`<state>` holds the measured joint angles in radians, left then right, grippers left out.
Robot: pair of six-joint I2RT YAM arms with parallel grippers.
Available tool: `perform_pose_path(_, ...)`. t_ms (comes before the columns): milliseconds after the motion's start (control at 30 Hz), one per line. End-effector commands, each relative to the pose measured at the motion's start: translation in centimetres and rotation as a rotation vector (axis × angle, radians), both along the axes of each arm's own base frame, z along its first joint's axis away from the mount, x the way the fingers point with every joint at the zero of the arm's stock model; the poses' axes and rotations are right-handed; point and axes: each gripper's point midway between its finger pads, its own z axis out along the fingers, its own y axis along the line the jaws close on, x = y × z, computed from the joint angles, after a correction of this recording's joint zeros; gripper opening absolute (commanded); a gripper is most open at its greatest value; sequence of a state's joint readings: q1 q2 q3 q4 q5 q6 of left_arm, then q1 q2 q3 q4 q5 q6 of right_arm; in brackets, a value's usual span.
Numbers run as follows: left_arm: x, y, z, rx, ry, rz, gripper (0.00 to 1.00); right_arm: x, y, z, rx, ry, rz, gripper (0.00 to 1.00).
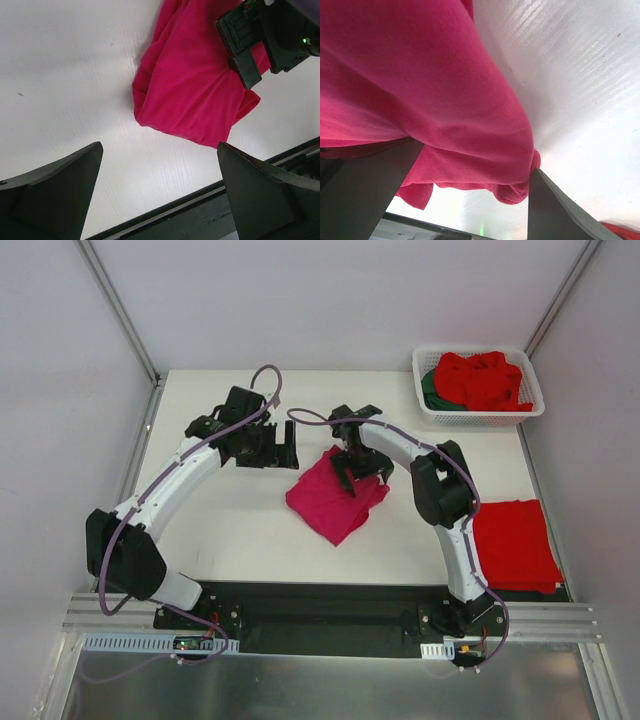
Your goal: Fold and stack the t-shirts
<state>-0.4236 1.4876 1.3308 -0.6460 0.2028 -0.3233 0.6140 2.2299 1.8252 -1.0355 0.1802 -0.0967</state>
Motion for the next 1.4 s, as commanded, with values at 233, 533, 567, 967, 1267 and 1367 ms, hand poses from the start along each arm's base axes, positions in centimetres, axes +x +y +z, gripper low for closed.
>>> perform_pose_path(233, -1.5, 8.9, 0.5, -0.006, -0.021, 0.208, 0.99, 0.8, 1.4, 4.7, 0.026, -0.157, 0.06, 0.96)
perform_pose_path(533, -1.0, 9.6, -0.7, -0.01, 0.026, 0.238, 0.99, -0.1, 4.6, 8.1, 0.113, -0.244, 0.157, 0.96)
perform_pose_path(567, -0.9, 9.8, -0.8, 0.0, 0.028, 0.244, 0.99, -0.4, 5.4, 7.9, 0.141, -0.244, 0.177, 0.96)
perform_pose_path(967, -1.0, 12.6, -2.1, 0.02, 0.069, 0.34, 0.99, -2.6, 10.2, 4.1, 0.36, -0.187, 0.398, 0.96)
perform_pose_path(1267, -0.4, 12.7, -1.9, 0.014, 0.074, 0.355, 0.99, -1.7, 11.7, 3.7, 0.332, -0.214, 0.537, 0.96)
perform_pose_path(1367, -0.4, 12.8, -2.2, 0.021, 0.077, 0.36, 0.99, -1.5, 11.2, 3.2, 0.29, -0.211, 0.552, 0.96)
